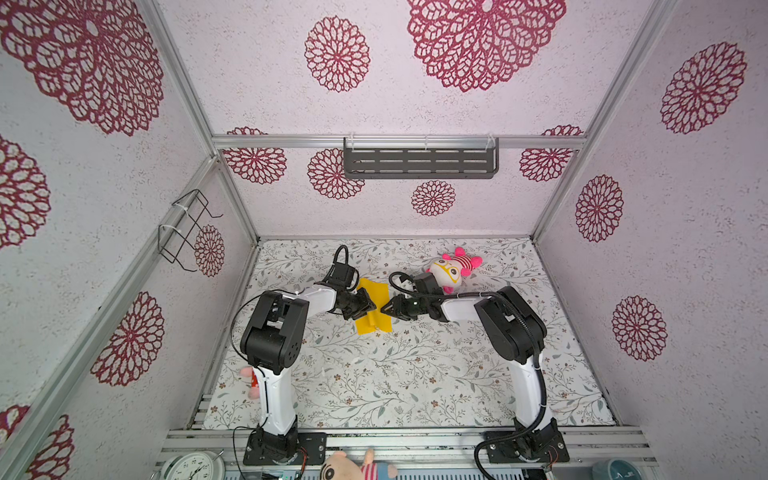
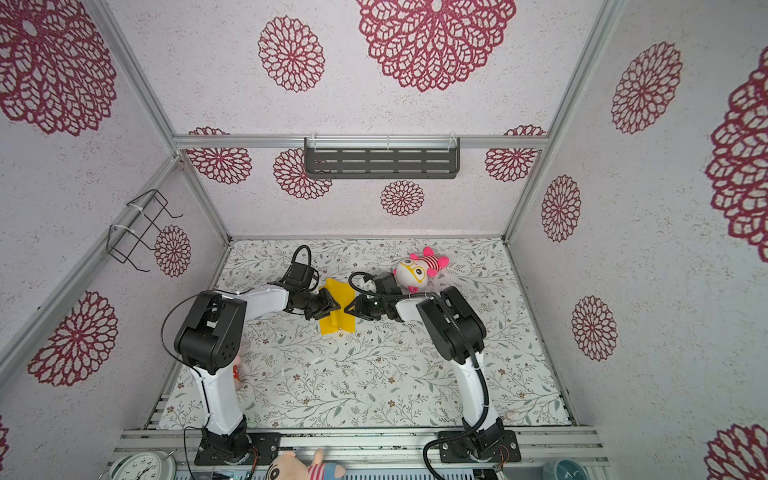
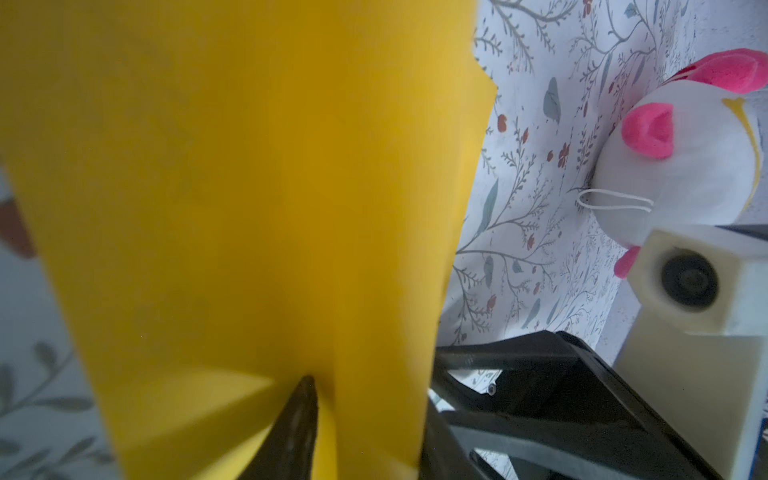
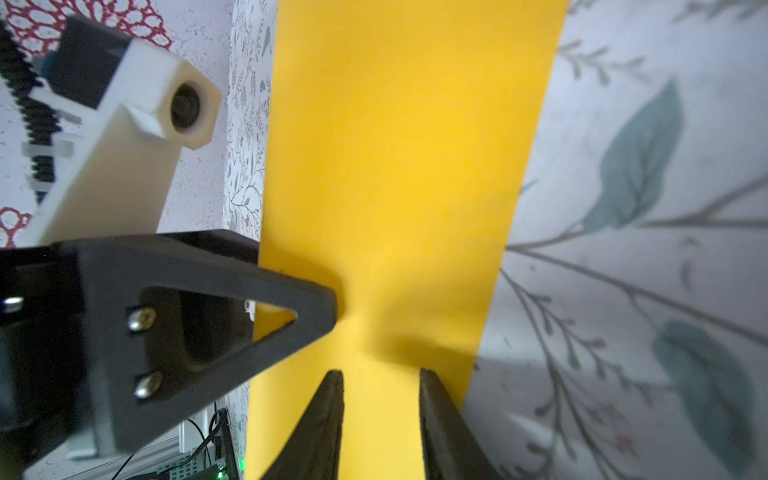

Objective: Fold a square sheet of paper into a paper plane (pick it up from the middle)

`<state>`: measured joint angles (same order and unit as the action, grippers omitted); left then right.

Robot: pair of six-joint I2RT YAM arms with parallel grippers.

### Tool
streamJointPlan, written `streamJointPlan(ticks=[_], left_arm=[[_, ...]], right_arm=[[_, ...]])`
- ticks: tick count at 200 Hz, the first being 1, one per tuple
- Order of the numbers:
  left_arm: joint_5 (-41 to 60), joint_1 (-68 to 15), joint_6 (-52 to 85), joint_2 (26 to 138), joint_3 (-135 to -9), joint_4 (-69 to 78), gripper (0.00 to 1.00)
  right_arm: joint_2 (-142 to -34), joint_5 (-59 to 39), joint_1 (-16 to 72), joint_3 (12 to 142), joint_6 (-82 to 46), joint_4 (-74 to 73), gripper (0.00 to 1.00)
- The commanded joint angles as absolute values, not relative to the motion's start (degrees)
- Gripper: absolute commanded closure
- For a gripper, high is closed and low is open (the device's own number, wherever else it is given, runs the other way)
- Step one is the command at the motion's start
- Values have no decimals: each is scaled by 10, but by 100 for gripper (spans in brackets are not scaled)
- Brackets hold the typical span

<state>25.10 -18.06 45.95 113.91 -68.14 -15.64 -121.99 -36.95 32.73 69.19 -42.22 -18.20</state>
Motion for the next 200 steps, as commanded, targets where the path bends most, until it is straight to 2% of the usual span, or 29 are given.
streamJointPlan(ticks=[1,32,76,105,149,200], left_arm=[[272,-181,438,1109,-665,-143,70],[321,-182,438,1072,-637,-102,75],[427,-187,484,996,-576,-5,76],[455,-193,495,969,-564,11,76],[473,-196,524,987,-560,53,76],[456,-199,504,1002,-567,11,75]], right_arm=[[-1164,-370,305,650,-448,-221,63],[-1114,-375,281,591,-483,-286,57],[-1044,-394,266,544,-490,-298,40],[-1007,-415,265,533,-497,-312,29],[-1016,-430,266,535,-515,-327,30],[-1022,-444,265,535,-526,-343,43]])
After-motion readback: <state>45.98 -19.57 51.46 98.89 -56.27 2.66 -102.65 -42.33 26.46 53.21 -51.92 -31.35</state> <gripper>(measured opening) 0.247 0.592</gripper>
